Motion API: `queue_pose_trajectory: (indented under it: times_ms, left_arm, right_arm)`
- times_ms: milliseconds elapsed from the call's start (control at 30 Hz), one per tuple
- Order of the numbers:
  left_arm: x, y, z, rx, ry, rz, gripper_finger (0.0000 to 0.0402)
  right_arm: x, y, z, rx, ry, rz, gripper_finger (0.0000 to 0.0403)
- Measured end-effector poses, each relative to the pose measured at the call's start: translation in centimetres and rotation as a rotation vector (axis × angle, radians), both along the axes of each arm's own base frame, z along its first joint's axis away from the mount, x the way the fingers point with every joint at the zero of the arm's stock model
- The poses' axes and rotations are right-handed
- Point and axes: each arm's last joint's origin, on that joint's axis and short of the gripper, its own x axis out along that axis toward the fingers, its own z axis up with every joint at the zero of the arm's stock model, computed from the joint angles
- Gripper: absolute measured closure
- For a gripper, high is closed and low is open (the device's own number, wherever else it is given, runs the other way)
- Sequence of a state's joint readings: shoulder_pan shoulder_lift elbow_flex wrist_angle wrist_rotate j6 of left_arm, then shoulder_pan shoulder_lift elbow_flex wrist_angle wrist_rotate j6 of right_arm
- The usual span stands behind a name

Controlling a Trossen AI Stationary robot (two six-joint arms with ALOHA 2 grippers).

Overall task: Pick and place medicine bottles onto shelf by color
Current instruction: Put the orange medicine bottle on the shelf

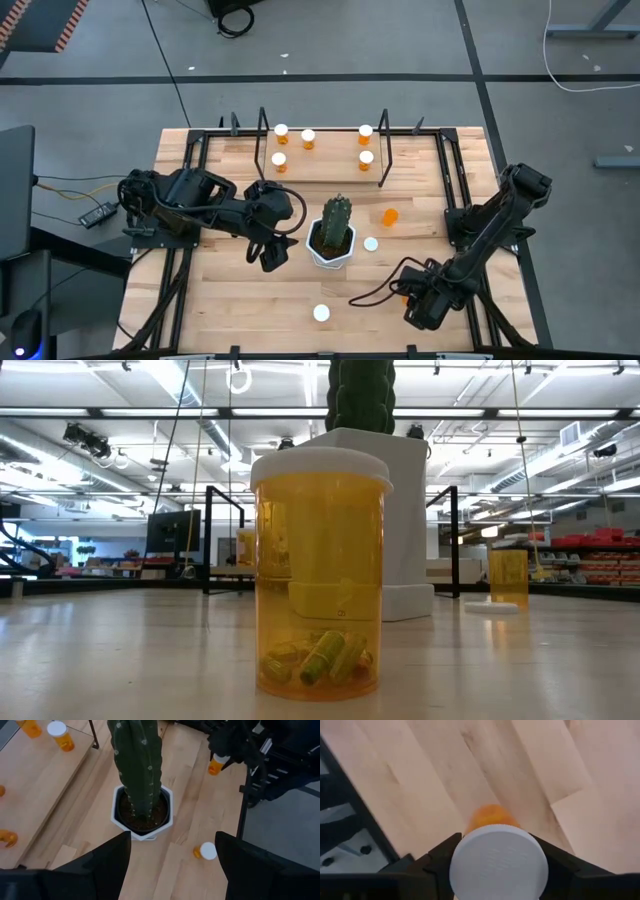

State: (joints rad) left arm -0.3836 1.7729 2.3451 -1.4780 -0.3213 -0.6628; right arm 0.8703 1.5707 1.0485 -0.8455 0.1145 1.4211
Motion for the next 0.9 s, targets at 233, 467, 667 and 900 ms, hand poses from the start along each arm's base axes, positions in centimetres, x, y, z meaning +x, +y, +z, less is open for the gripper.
queue_pose_trajectory:
  times_ms: [233, 467, 667, 900]
  left_arm:
    - [0.0, 0.0, 0.0, 0.001, 0.001, -0.001, 0.0109]
    - [-0.1, 0.1, -0.1, 0.009, 0.018, -0.002, 0.0109]
    - [-0.2, 0.0, -0.1, 0.007, 0.022, -0.001, 0.0109]
    - [-0.4, -0.6, -0.1, 0.005, 0.022, -0.019, 0.0109]
  right_arm:
    - [0.6, 0.2, 4.4, -0.039, 0.013, 0.049, 0.0194]
    - [1.7, -0.7, 9.9, -0.048, -0.001, 0.081, 0.0194]
    - [2.5, -2.4, 15.9, -0.023, -0.076, 0.137, 0.0194]
    - [2.3, -5.1, 22.6, -0.042, -0.254, 0.217, 0.0194]
